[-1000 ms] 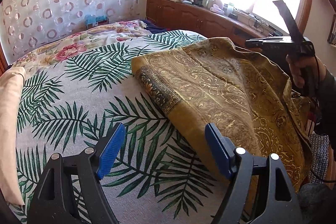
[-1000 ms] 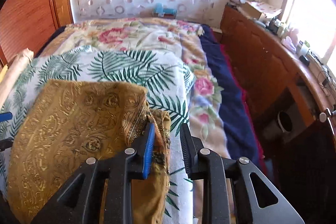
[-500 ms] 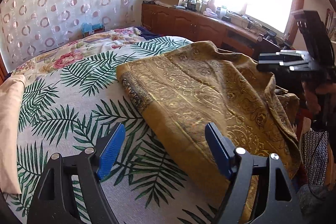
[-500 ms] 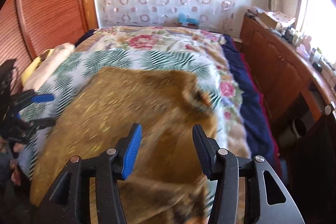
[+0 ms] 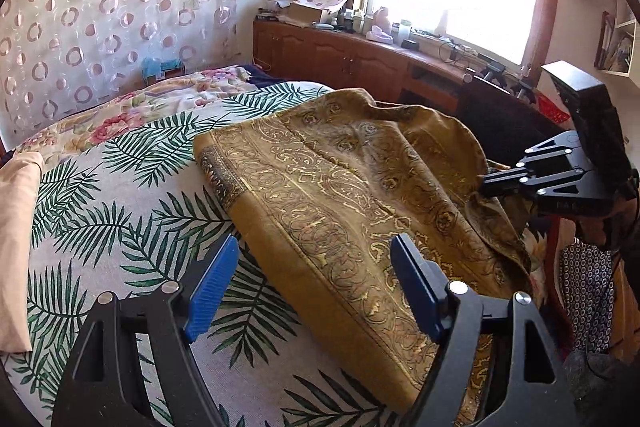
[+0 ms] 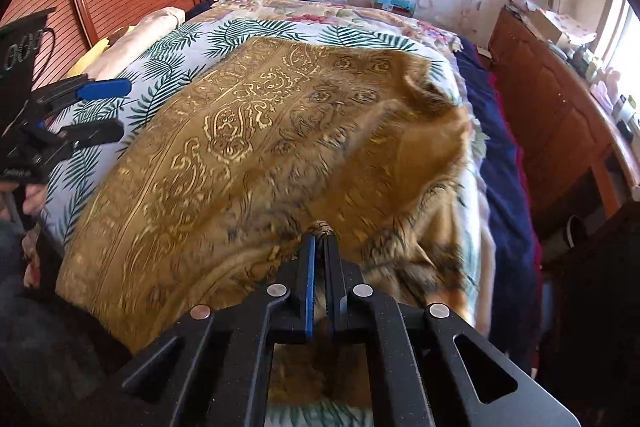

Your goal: Fold small clothes

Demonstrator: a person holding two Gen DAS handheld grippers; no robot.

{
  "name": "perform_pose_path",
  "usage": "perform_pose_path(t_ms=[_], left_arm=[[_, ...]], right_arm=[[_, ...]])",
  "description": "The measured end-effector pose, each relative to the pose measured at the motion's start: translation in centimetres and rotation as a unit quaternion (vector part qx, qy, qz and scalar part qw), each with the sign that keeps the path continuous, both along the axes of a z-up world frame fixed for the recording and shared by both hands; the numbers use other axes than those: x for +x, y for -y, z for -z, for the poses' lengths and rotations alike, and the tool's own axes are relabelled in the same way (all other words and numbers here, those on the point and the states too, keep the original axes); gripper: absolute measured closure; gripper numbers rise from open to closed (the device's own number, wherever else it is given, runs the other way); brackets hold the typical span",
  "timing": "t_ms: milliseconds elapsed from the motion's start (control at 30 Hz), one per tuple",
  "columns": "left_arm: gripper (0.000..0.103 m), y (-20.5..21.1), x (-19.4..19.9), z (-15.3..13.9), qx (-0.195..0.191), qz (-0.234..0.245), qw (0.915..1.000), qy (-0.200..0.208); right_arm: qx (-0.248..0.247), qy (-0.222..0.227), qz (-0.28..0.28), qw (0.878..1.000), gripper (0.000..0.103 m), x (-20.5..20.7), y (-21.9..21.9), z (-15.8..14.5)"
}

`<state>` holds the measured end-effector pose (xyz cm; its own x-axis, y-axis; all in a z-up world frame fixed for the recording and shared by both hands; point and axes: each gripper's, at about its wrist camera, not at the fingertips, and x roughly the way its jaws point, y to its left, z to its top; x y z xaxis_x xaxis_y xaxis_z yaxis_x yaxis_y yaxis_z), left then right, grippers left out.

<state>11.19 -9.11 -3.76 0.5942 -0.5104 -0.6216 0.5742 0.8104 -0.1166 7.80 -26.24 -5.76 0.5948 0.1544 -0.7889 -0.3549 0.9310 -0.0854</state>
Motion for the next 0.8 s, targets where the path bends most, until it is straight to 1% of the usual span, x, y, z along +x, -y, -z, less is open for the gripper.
perform_pose_path(t_ms=[133, 233, 267, 367, 400, 467, 533, 600, 667, 733, 800], left_arm=[[0.024, 0.0, -0.1, -0.2, -0.007, 0.004, 1.0, 0.003], [0.024, 0.0, -0.1, -0.2, -0.009, 0.005, 0.9999, 0.003], [0.024, 0.0, -0.1, -0.1, -0.01, 0.006, 0.9999, 0.002], [0.024, 0.1, 0.2, 0.1, -0.008, 0.004, 1.0, 0.0], [0.024, 0.1, 0.4, 0.2, -0.008, 0.002, 1.0, -0.001], [0.024, 0.0, 0.7, 0.3, -0.006, -0.004, 1.0, -0.004], [0.024, -0.1, 0.9, 0.4, -0.003, -0.009, 0.9999, -0.005], [0.024, -0.2, 1.3, 0.4, 0.0, -0.016, 0.9998, -0.007], [0.024, -0.2, 1.7, 0.5, 0.003, -0.022, 0.9997, -0.009], [0.024, -0.1, 2.2, 0.6, 0.007, -0.027, 0.9996, -0.01], [0.024, 0.1, 2.6, 0.6, 0.011, -0.034, 0.9993, -0.012]], right_arm=[[-0.016, 0.005, 0.021, 1.0, 0.101, -3.0, 2.1, -1.4], [-0.029, 0.002, 0.054, 0.998, 0.103, -5.2, 4.6, -2.1], [-0.031, -0.002, 0.062, 0.998, 0.103, -5.9, 4.5, -2.3], [-0.023, -0.003, 0.092, 0.995, 0.103, -7.0, 5.8, -2.9], [-0.017, 0.004, 0.1, 0.995, 0.103, -6.9, 6.2, -3.2], [-0.006, 0.02, 0.108, 0.994, 0.103, -6.4, 6.5, -3.9], [0.001, 0.04, 0.106, 0.994, 0.102, -5.0, 6.1, -4.5], [0.006, 0.056, 0.096, 0.994, 0.101, -3.9, 5.3, -4.7], [0.012, 0.07, 0.077, 0.995, 0.097, -2.0, 4.4, -4.7], [0.013, 0.078, 0.062, 0.995, 0.086, 0.3, 3.6, -4.4], [0.015, 0.082, 0.048, 0.995, 0.078, 2.6, 3.2, -3.9]])
